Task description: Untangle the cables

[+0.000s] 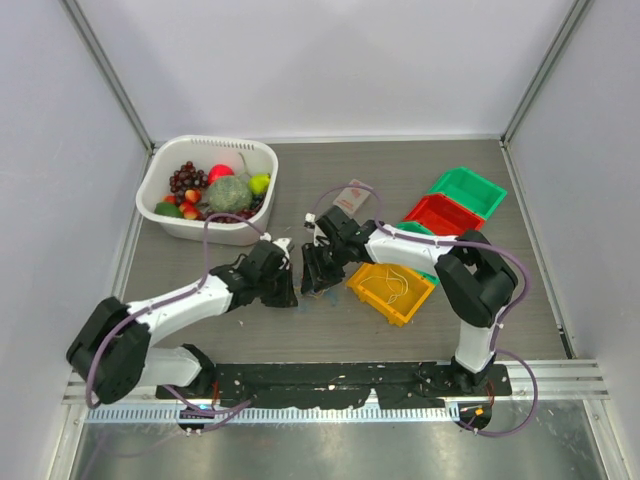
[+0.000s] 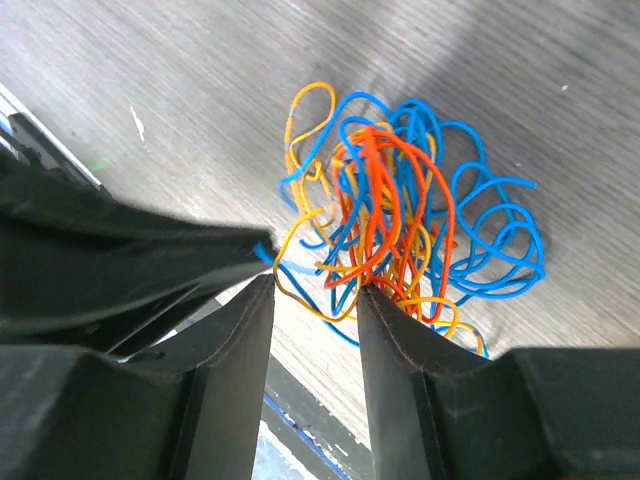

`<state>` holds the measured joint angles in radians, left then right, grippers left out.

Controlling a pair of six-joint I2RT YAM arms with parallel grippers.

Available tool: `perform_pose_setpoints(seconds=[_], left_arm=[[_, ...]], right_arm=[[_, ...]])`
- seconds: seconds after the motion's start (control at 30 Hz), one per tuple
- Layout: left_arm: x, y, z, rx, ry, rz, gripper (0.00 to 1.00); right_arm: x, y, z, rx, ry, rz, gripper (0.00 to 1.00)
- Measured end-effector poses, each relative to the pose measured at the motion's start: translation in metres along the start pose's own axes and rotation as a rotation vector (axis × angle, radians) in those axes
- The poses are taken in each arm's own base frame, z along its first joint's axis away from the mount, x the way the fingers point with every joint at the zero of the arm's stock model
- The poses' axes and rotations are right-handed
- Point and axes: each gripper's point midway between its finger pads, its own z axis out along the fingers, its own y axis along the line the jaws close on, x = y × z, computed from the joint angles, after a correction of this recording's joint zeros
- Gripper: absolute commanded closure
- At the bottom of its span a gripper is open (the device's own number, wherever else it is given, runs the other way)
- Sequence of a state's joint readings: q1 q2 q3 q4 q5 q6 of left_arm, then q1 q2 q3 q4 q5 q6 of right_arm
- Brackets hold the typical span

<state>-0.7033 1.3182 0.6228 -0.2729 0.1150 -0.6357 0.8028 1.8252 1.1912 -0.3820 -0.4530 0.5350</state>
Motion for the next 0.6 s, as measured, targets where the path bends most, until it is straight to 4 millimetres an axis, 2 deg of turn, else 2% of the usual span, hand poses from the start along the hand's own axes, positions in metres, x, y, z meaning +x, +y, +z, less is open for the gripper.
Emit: perform_pose_setpoints(seconds=[0.1, 0.23, 0.27, 0.37, 0.47, 0.53, 0.6], left_arm=[[-0.005, -0.010, -0.022, 0.040, -0.040, -0.002, 1.00], [-0.022, -0.030, -0.077, 0.112, -0.153, -0.015, 1.00], [-0.029, -0.035, -0.097, 0.131, -0.199, -0.017, 1.00], [-0.062, -0.055, -0.178, 0.210, -0.413, -0.020, 1.00], [-0.086, -0.069, -0.258, 0.264, -0.594, -0.019, 1.00], [-0.096, -0.075, -0.302, 0.287, -0.672, -0.008, 1.00], [-0.103, -0.081, -0.336, 0.287, -0.706, 0.006, 1.00]], right_arm=[[-0.004, -0.006, 0.005, 0.032, -0.007, 0.006, 0.56], [-0.009, -0.014, 0.009, 0.074, -0.023, 0.008, 0.53], [-0.010, -0.016, 0.010, 0.084, -0.026, 0.008, 0.52], [-0.010, -0.021, 0.013, 0.100, -0.024, 0.012, 0.49], [-0.009, -0.024, 0.016, 0.107, -0.018, 0.016, 0.48], [-0.008, -0.026, 0.018, 0.110, -0.013, 0.019, 0.48], [-0.011, -0.023, 0.018, 0.105, -0.017, 0.016, 0.48]])
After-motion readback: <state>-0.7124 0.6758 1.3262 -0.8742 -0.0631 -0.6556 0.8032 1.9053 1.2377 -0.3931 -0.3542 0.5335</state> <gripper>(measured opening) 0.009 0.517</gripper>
